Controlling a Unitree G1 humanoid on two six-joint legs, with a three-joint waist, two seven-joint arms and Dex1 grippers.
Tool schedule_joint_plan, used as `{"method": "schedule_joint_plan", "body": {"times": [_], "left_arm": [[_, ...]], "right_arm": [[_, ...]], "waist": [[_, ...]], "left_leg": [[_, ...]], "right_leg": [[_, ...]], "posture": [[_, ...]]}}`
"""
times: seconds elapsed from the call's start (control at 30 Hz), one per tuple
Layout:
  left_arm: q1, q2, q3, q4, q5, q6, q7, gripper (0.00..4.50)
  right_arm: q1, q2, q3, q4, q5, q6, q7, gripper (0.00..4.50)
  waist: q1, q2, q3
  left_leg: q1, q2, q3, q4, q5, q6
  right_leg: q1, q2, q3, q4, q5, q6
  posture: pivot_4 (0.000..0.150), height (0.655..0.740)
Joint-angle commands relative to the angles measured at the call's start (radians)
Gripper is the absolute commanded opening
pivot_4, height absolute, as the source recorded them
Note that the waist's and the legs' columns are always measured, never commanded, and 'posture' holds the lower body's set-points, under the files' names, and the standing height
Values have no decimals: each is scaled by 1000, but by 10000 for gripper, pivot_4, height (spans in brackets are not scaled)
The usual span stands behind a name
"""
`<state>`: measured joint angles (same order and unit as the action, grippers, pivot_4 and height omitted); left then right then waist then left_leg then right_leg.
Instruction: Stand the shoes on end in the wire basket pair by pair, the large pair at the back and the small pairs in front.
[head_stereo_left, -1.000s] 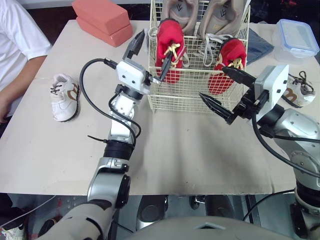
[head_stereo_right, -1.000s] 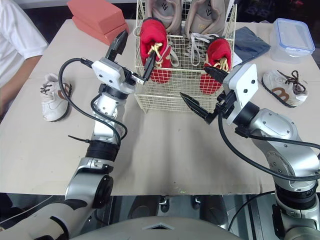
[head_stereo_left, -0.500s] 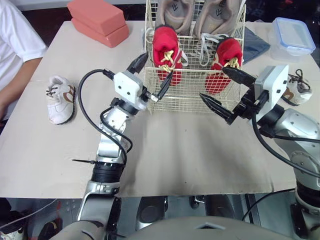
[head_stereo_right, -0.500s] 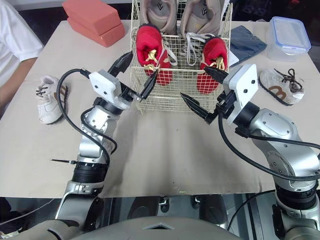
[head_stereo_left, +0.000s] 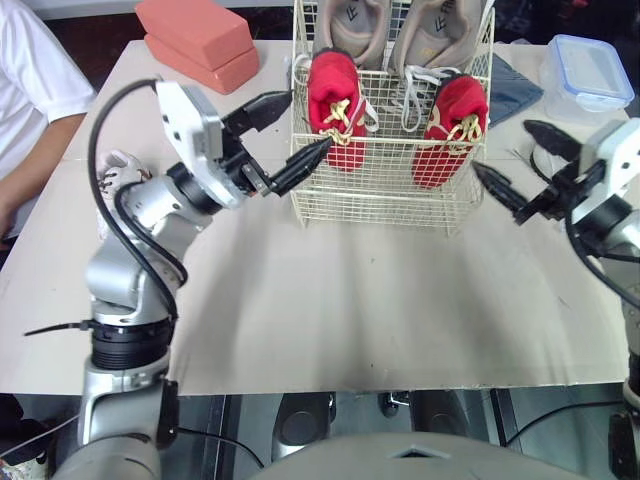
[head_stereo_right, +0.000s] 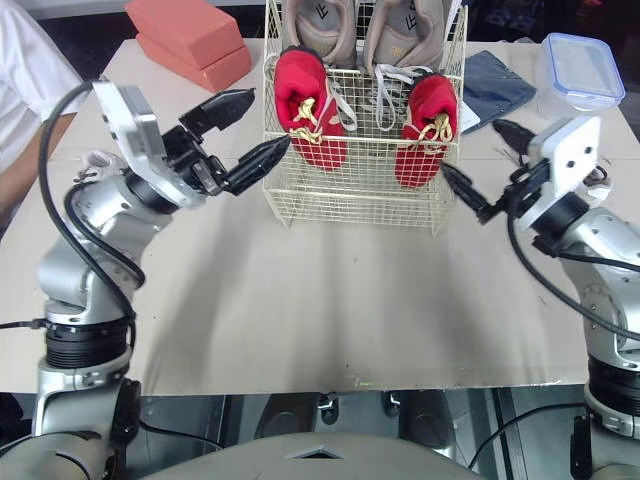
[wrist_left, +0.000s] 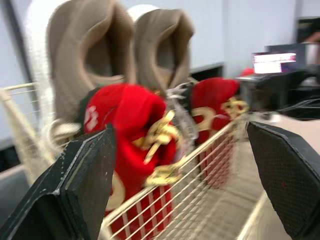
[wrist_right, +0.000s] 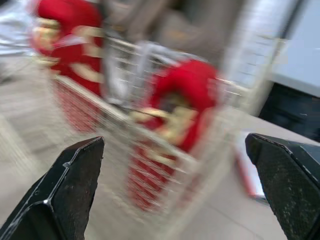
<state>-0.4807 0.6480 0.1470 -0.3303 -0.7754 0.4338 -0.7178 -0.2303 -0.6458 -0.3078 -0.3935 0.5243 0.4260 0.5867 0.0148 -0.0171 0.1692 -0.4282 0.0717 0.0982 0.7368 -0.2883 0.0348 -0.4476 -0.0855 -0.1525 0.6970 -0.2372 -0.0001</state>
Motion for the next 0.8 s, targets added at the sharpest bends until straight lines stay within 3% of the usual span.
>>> {"method": "schedule_joint_plan", "body": {"times": [0.03, 0.23, 0.47, 0.8], "left_arm": [[-74, 62, 52, -58, -123, 123, -9, 44756], [-158, 161, 100, -88, -268, 307, 17, 44756], [-146, 234, 118, -142, -375, 420, -6, 44756], [-165, 234, 98, -182, -427, 463, 37, 44756]], "right_arm": [[-5, -38, -102, 124, -17, -81, 39, 45000], [-24, -108, -198, 391, -36, -113, 54, 45000], [-83, -202, -172, 706, -87, -136, 134, 45000], [-403, -262, -43, 1308, -229, -269, 250, 45000]], "waist": [[0, 0, 0], [0, 1, 1], [-2, 2, 2], [-5, 3, 3]], "left_leg": [[0, 0, 0, 0, 0, 0], [1, 0, 1, 0, 0, 0], [3, 0, 4, -2, 0, 0], [6, 0, 8, -2, 0, 0]], "right_leg": [[0, 0, 0, 0, 0, 0], [0, 0, 1, 0, 0, -1], [0, 0, 4, 0, 0, 0], [1, 1, 7, 1, 0, -1]], "posture": [[1500, 6860], [1500, 6860], [1500, 6860], [1500, 6860]]}}
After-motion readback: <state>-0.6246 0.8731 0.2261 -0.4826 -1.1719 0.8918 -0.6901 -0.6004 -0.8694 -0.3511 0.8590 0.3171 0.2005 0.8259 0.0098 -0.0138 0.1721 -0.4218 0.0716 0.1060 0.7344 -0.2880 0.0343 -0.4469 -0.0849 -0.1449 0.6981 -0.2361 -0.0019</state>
